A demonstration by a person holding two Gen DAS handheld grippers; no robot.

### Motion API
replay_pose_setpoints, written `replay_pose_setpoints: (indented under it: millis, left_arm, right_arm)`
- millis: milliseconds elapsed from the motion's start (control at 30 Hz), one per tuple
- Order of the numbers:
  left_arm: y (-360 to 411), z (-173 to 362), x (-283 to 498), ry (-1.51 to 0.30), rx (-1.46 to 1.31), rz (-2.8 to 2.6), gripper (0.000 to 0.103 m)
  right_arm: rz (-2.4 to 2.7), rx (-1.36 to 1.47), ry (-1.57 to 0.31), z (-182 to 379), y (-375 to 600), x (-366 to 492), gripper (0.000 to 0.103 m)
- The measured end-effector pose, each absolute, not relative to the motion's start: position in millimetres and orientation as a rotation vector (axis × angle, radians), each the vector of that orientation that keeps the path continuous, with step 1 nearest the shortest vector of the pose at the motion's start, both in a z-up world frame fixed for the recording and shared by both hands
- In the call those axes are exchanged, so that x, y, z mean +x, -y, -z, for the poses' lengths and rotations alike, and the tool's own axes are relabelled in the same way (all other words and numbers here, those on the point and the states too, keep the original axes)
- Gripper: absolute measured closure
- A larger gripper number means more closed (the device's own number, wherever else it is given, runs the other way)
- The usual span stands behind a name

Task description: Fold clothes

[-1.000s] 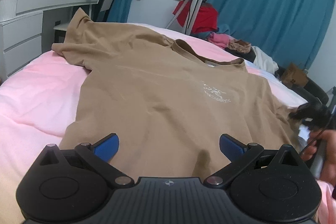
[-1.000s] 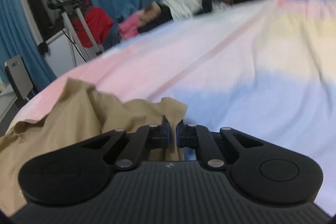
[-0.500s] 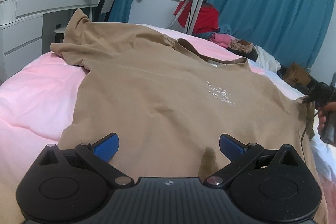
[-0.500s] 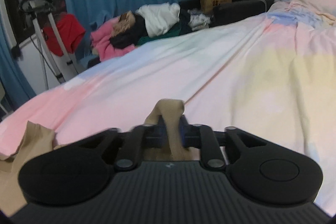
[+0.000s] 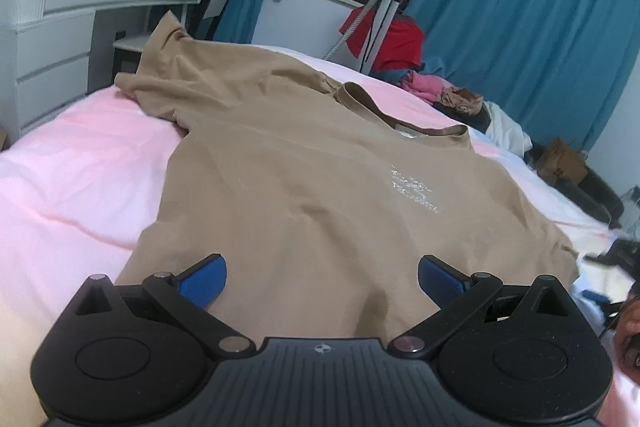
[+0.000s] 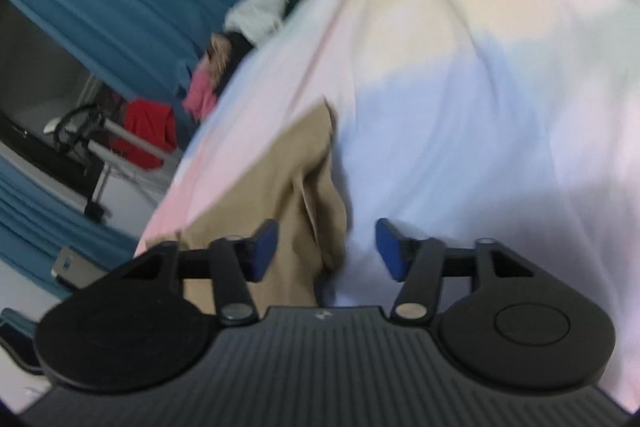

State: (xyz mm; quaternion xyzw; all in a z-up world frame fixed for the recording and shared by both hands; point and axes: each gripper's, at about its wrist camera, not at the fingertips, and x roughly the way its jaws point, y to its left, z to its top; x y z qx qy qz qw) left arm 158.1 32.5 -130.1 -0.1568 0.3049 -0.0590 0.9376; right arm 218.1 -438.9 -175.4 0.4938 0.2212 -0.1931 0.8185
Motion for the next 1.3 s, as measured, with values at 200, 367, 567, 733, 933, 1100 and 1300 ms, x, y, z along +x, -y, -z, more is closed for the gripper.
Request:
replay_pose_setpoints:
  millis: [200, 367, 567, 733, 933, 1100, 1300]
  left_arm:
    - [-32.1, 130.6, 157.2, -0.628, -0.331, 0.101, 0.000]
    - [-31.8, 136.7, 163.9, -0.639, -0.328, 0.091, 0.000]
    - [-27.8, 139.5, 165.2, -0.634, -0.292, 0.087, 0.000]
    - [-27.5, 140.2, 165.6, -0.633, -0.295, 0.087, 0.000]
    - [-27.0, 140.0, 166.1, -0.636, -0.299, 0.086, 0.000]
    - [-26.5, 139.5, 166.2, -0.637, -0.289, 0.086, 0.000]
    - [-28.2, 138.1, 164.9, -0.639, -0.296, 0.088, 0.000]
  right_arm:
    - [0.416, 1.122, -0.481, 202.0, 441.1, 231.9, 0.062]
    - [0.395, 1.083, -0.447, 201.9, 449.4, 242.2, 0.097]
    - [0.453, 1.028, -0.333, 180.8, 457.1, 226.5, 0.100]
    - [0.501, 0.995, -0.296, 171.8, 468.3, 218.6, 0.100]
    - [0.541, 0.975, -0.302, 170.6, 478.6, 209.0, 0.099]
    - [0.435, 1.088, -0.401, 178.0, 455.8, 203.1, 0.097]
    - [0.307, 1.072, -0.427, 166.9, 418.4, 210.0, 0.046]
